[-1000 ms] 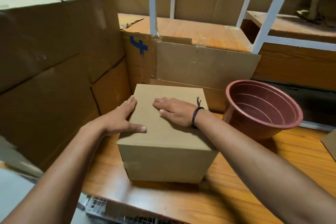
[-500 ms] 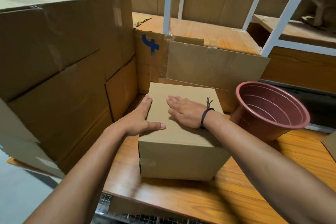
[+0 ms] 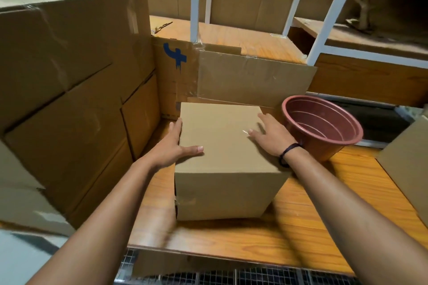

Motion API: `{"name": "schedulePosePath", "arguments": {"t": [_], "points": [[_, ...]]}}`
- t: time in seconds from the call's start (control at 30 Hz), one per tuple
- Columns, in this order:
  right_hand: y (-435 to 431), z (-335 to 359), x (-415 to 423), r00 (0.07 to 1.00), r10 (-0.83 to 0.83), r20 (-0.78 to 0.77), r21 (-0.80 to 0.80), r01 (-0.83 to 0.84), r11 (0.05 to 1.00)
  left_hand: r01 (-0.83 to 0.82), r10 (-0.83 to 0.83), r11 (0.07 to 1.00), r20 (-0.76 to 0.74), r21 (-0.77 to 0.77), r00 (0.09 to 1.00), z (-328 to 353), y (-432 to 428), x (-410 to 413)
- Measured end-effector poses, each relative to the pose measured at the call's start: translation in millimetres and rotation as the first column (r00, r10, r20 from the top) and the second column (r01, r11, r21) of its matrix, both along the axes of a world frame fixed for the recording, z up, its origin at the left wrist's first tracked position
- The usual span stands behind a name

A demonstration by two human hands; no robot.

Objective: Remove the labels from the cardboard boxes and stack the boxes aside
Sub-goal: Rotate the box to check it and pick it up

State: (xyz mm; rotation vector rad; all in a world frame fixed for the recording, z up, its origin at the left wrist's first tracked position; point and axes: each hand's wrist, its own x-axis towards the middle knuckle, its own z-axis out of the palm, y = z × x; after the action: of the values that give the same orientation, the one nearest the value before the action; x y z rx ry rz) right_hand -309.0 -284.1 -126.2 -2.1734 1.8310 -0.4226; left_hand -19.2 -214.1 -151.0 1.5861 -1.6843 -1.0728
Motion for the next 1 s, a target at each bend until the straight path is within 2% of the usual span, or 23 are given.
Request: {"name": "schedulePosePath", "arguments": {"t": [0.07, 0.1, 0.13, 0.2, 0.33, 0.43, 0.57, 0.67, 0.7, 0.73, 0.77, 0.8, 0.87, 0.9, 0.93, 1.0], "points": [[2, -5, -14, 0.98, -0.126, 0.152, 0.104, 0.111, 0.988, -0.075, 0.088, 0.995, -0.238, 0.064, 0.967, 2, 0, -4], [5, -6, -19, 0.962, -0.139, 0.236, 0.179, 0.097, 0.979, -0.081, 0.106, 0.992, -0.309, 0.093, 0.945, 3, -1, -7], [9, -7, -21, 0.948, -0.112, 0.298, 0.222, 0.046, 0.974, -0.066, 0.089, 0.994, -0.315, 0.085, 0.945, 4, -1, -10], [18, -8, -24, 0.94, -0.059, 0.335, 0.2, -0.009, 0.98, -0.027, 0.036, 0.999, -0.286, 0.033, 0.958, 3, -3, -14], [32, 2, -24, 0.935, -0.072, 0.347, 0.102, 0.039, 0.994, -0.007, 0.002, 1.0, -0.374, -0.012, 0.927, 0, -4, -10], [40, 30, -17, 0.952, -0.054, 0.301, 0.033, 0.046, 0.998, -0.011, 0.0, 1.0, -0.46, -0.021, 0.888, -8, -2, -7], [37, 69, 3, 0.98, 0.004, 0.201, 0.071, -0.018, 0.997, -0.035, 0.077, 0.995, -0.543, 0.089, 0.836, -20, 1, 0], [30, 76, 18, 0.988, 0.002, 0.154, 0.114, -0.02, 0.993, -0.085, 0.141, 0.985, -0.42, 0.149, 0.896, -18, 2, 7], [28, 76, 22, 0.99, -0.014, 0.14, 0.121, -0.003, 0.993, -0.125, 0.149, 0.987, -0.279, 0.103, 0.949, -13, 2, 8], [27, 77, 27, 0.992, -0.027, 0.125, 0.12, 0.011, 0.993, -0.147, 0.148, 0.989, -0.074, 0.014, 0.986, -5, 2, 7], [26, 78, 32, 0.993, -0.035, 0.11, 0.121, 0.021, 0.992, -0.114, 0.123, 0.99, 0.11, -0.084, 0.986, 7, 6, 0], [24, 79, 39, 0.995, -0.034, 0.09, 0.12, 0.023, 0.992, -0.021, 0.051, 0.988, 0.197, -0.155, 0.979, 19, 12, -10], [22, 83, 54, 0.999, -0.021, 0.04, 0.116, 0.016, 0.993, 0.224, -0.182, 0.96, 0.232, -0.167, 0.955, 40, 23, -38], [21, 85, 61, 1.0, -0.016, 0.027, 0.119, 0.012, 0.993, 0.308, -0.252, 0.938, 0.297, -0.16, 0.921, 46, 28, -53], [20, 86, 65, 1.0, 0.007, 0.022, 0.126, -0.009, 0.992, 0.347, -0.267, 0.925, 0.38, -0.157, 0.885, 44, 30, -63], [22, 89, 61, 0.994, 0.104, 0.045, 0.166, -0.11, 0.98, 0.329, -0.198, 0.922, 0.478, -0.205, 0.856, 38, 29, -69]]}}
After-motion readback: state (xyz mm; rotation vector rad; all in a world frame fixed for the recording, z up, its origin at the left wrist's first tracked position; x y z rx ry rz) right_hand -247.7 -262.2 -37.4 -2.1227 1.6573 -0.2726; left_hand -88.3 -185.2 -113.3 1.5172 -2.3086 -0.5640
